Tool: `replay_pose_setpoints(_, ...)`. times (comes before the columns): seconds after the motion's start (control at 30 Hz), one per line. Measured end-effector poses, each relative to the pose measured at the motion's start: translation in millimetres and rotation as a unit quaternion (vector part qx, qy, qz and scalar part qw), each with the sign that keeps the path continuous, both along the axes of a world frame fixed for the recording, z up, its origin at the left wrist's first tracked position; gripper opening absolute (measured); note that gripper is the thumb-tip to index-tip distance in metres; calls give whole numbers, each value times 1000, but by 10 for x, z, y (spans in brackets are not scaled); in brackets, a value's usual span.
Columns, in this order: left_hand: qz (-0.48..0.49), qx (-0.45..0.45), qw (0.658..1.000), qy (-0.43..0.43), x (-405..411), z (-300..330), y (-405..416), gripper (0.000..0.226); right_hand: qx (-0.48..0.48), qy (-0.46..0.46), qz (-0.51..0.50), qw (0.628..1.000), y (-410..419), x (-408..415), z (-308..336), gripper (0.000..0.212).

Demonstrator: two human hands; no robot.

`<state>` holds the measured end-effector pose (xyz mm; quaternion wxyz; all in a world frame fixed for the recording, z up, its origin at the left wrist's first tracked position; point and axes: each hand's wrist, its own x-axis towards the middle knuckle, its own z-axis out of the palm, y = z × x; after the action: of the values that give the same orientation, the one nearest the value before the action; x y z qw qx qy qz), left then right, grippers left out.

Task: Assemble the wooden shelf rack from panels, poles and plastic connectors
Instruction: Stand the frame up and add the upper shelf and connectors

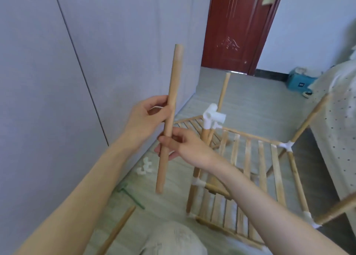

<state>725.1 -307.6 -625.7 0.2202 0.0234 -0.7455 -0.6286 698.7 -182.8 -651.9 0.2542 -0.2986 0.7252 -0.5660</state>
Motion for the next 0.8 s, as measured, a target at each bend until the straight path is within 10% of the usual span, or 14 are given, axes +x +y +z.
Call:
replay_pose_setpoints(0.23, -38, 69, 996, 48, -187, 234, 503, 21, -109, 14, -81, 991, 650, -63, 435, 10)
replay_pose_setpoints(0.37, 38, 34, 997, -52, -339, -58, 743, 33, -177, -9, -177, 968, 1079, -222, 496, 14)
replay_pose_setpoints(0.5, -124, -60, 976, -168, -342, -424, 877, 60, -207, -33, -283, 936, 1433, -391, 368, 16)
replay_pose_setpoints(0.8, 43, -124, 980, -148, -610, -709, 849, 25, -187, -44, -333, 923, 1442, -528, 195, 22)
